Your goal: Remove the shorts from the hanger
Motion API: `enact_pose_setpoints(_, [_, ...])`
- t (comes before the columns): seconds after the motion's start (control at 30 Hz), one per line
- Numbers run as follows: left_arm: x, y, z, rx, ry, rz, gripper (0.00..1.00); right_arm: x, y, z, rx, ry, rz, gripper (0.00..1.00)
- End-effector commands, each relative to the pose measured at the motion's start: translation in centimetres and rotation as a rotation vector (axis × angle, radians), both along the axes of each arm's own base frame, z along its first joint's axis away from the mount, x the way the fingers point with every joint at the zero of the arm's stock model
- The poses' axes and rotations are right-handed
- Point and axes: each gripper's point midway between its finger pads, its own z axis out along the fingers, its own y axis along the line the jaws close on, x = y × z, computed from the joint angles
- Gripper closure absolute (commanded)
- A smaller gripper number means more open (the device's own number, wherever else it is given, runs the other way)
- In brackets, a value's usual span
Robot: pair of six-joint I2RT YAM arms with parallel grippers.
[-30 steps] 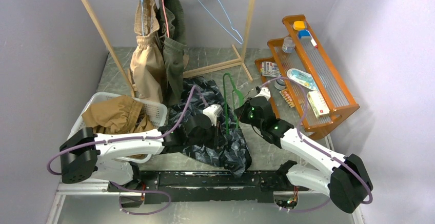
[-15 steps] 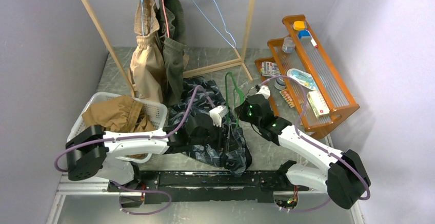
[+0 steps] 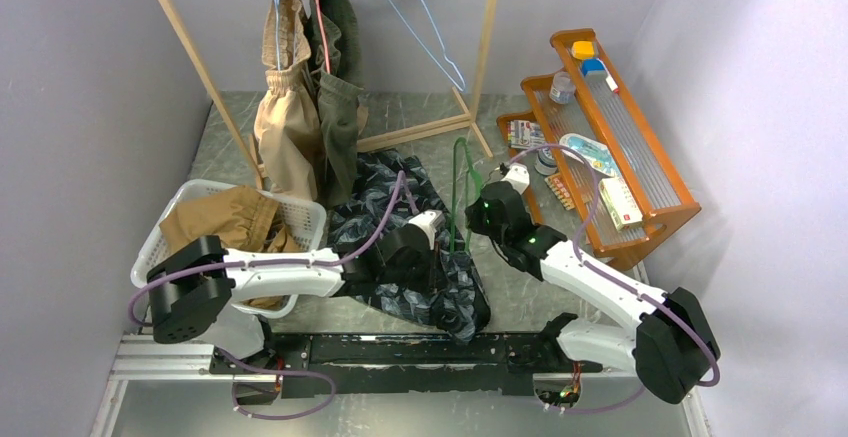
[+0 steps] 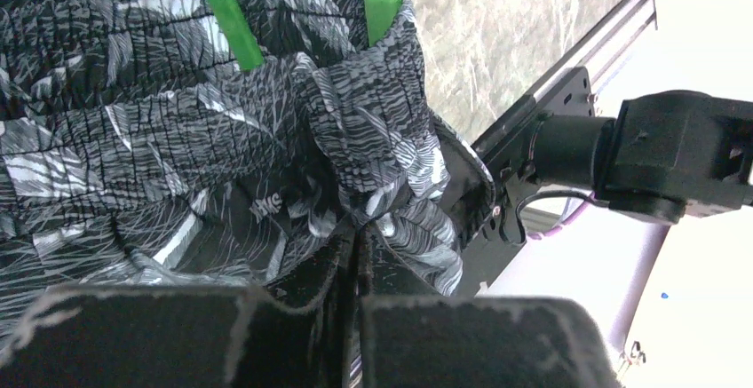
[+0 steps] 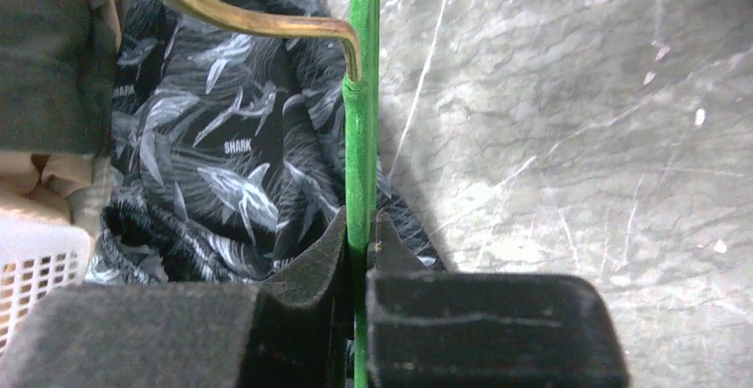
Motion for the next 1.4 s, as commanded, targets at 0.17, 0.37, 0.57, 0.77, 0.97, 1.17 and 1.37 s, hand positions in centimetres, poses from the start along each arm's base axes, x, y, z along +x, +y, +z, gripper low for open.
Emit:
enact_pose_setpoints(0.17, [-4.1, 3.4, -2.5, 0.081, 0.019, -0.098, 0.93, 5.5, -1.5, 7.2, -0.093, -0.217, -0.095, 1.0])
enact_pose_setpoints(0.37, [-2.9, 7.2, -4.7, 0.178, 0.047, 0.094, 0.93, 6.8, -2.1, 8.5, -0.08, -0.171, -0.091, 1.0])
enact_pose_setpoints(0.57, [1.7, 9.4, -4.1, 0.31, 0.0, 0.289, 0.86, 3.0, -0.5, 6.6, 0.011, -0.103, 0.057, 1.0])
enact_pose_setpoints(0.77, [5.7, 9.5, -0.9, 0.239, -0.078, 0.346, 0.18, -1.9, -0.2, 6.9, 0.03, -0.076, 0.232, 1.0])
enact_pose_setpoints(0.97, [6.9, 8.8, 3.0, -0.002, -0.097, 0.32, 0.14, -6.3, 0.2, 6.3, 0.087, -0.058, 0.376, 1.0])
enact_pose_setpoints(1.17, [6.9, 5.5, 7.4, -0.187, -0.118, 0.233, 0.11, -8.8, 1.6, 6.4, 0.193, -0.064, 0.487, 1.0])
enact_pose_setpoints(1.37, [8.3, 3.8, 6.6, -0.23, -0.036, 0.33, 0.1, -9.1, 1.8, 7.2, 0.242, -0.103, 0.485, 1.0])
